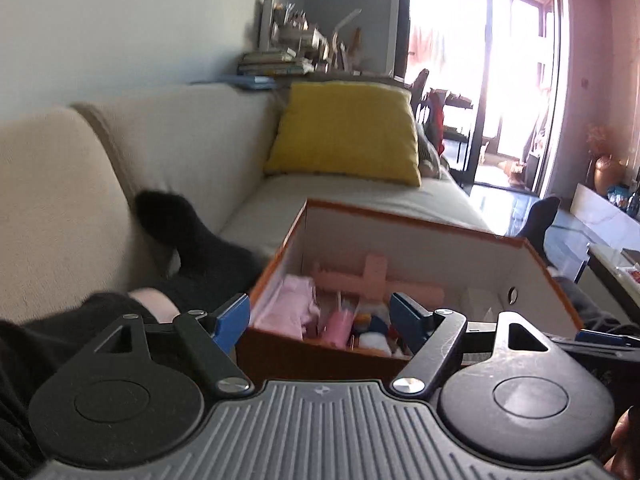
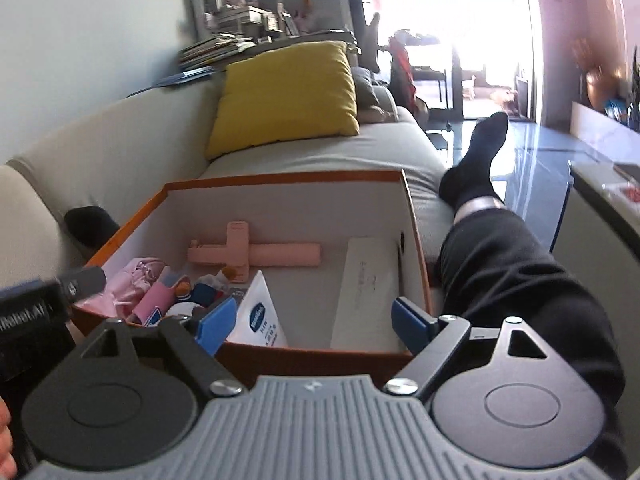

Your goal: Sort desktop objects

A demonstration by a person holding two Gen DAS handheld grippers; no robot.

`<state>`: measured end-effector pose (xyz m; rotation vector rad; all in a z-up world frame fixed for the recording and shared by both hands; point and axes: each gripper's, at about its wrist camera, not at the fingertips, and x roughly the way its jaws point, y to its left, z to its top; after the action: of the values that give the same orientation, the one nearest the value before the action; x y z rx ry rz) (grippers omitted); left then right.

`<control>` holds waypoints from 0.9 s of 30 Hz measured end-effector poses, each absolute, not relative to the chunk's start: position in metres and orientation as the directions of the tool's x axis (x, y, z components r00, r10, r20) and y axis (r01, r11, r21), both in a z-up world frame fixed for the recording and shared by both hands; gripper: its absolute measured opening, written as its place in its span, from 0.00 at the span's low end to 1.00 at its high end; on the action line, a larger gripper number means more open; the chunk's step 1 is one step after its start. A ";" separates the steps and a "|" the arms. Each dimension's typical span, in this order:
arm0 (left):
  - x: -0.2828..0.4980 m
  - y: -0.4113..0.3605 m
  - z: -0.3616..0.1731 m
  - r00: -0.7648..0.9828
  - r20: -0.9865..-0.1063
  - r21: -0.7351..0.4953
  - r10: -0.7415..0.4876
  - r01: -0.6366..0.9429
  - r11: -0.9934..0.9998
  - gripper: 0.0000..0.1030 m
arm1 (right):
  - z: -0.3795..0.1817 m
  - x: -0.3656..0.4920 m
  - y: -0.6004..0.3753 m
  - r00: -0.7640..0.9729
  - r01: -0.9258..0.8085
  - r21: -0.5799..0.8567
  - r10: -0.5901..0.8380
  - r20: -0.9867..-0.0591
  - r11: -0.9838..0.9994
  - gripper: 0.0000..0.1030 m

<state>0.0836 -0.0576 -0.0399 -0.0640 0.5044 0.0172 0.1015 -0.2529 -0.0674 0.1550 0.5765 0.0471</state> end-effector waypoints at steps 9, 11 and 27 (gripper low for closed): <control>0.090 -0.071 -0.060 0.860 -0.508 0.027 0.057 -0.051 0.998 1.00 | -0.080 0.103 -0.245 0.853 0.005 0.119 0.058 -0.518 0.993 0.87; 0.090 -0.072 -0.060 0.860 -0.506 0.034 0.062 -0.052 0.998 1.00 | -0.081 0.102 -0.245 0.858 0.005 0.116 0.055 -0.510 0.993 0.88; 0.095 -0.073 -0.058 0.845 -0.532 0.029 0.058 -0.050 0.998 1.00 | -0.081 0.101 -0.247 0.863 0.002 0.112 0.055 -0.502 0.994 0.88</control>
<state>0.0946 -0.0726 -0.0581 0.0143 0.5617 0.0566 0.1008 -0.2467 -0.0809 0.1097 0.5292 0.0281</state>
